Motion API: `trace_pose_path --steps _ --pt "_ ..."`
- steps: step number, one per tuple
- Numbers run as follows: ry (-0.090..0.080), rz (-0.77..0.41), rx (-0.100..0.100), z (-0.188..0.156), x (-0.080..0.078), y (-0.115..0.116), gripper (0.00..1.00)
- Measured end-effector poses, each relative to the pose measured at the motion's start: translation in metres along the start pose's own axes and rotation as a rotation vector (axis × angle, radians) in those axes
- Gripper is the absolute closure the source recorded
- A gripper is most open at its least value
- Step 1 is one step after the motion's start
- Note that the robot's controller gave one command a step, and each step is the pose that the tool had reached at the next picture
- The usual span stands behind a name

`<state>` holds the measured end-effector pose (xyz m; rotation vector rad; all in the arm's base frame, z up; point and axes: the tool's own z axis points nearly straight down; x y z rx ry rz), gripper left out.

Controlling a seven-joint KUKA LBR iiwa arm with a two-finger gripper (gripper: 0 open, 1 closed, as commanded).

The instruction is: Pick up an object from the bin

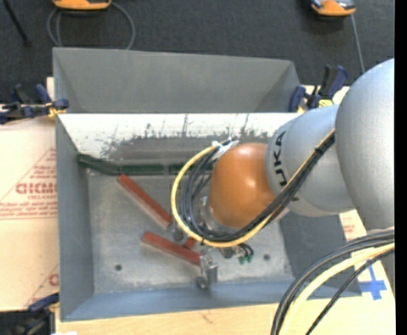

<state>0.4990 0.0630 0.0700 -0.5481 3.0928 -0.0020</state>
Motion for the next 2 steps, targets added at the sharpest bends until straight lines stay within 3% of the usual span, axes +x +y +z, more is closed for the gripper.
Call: trace_pose_path --steps 1,2 --pt "-0.001 0.003 -0.001 0.0 0.0 0.001 1.0" --pt "-0.01 0.109 -0.001 -0.132 0.006 0.019 1.0"
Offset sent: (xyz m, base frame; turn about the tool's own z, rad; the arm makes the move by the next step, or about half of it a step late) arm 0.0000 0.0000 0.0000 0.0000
